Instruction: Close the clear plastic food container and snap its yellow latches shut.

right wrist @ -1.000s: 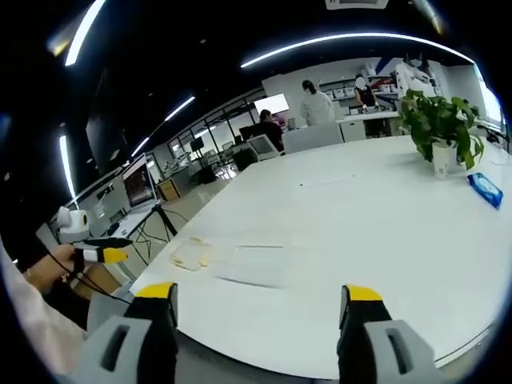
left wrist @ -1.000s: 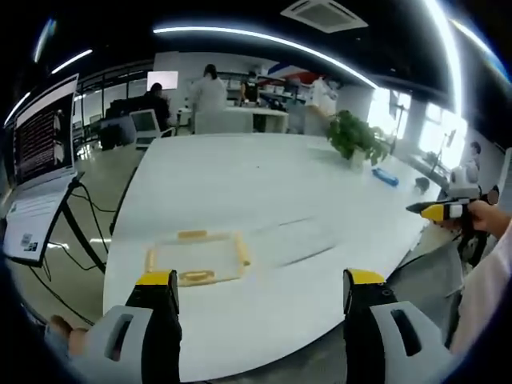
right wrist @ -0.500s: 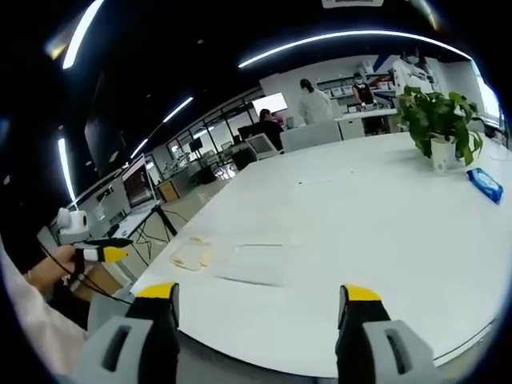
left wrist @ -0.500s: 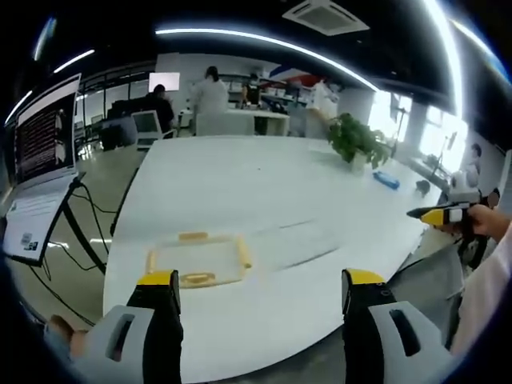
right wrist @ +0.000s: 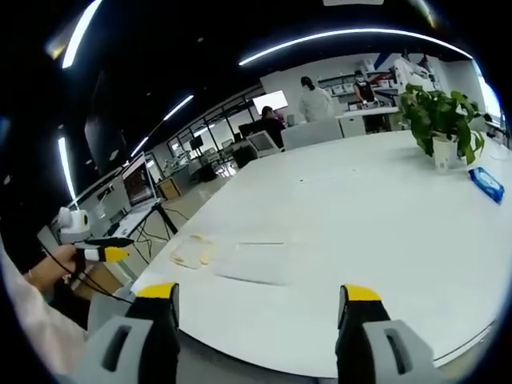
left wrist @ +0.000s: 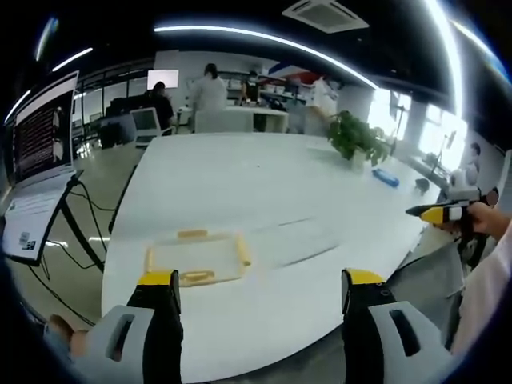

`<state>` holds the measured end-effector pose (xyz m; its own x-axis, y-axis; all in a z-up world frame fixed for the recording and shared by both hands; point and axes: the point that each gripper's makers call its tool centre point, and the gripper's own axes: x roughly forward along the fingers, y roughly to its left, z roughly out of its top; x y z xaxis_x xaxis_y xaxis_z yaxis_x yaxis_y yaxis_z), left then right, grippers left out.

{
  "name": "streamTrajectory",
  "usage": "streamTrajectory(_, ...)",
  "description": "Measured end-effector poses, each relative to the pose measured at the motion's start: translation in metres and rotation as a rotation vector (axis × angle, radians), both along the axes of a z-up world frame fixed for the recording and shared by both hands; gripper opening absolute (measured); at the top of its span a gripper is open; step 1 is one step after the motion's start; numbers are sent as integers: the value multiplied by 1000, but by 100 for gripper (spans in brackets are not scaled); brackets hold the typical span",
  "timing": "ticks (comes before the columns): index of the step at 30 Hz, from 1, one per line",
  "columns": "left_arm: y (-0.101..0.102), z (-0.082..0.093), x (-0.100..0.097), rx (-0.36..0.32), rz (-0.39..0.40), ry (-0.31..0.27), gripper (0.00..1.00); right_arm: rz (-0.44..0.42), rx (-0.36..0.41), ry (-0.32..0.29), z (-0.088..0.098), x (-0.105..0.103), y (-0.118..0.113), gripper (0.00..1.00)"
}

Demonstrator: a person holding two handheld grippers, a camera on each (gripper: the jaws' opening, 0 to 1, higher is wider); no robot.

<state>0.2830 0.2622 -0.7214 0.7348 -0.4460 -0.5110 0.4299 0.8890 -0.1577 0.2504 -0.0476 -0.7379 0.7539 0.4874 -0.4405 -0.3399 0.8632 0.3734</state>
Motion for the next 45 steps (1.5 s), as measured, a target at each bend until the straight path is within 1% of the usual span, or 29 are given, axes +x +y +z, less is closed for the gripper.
streamTrajectory(16, 5, -8, 2, 8, -8, 22, 81, 25, -14, 26, -4, 0, 6, 81)
streamTrajectory(22, 9, -10, 3, 14, -7, 29, 81, 35, -22, 22, -2, 4, 9, 81)
streamTrajectory(33, 9, -14, 11, 22, -22, 37, 81, 65, -32, 37, -5, 10, 20, 80)
streamTrajectory(45, 12, -20, 22, 22, -31, 47, 81, 66, -36, 51, -9, 17, 25, 79)
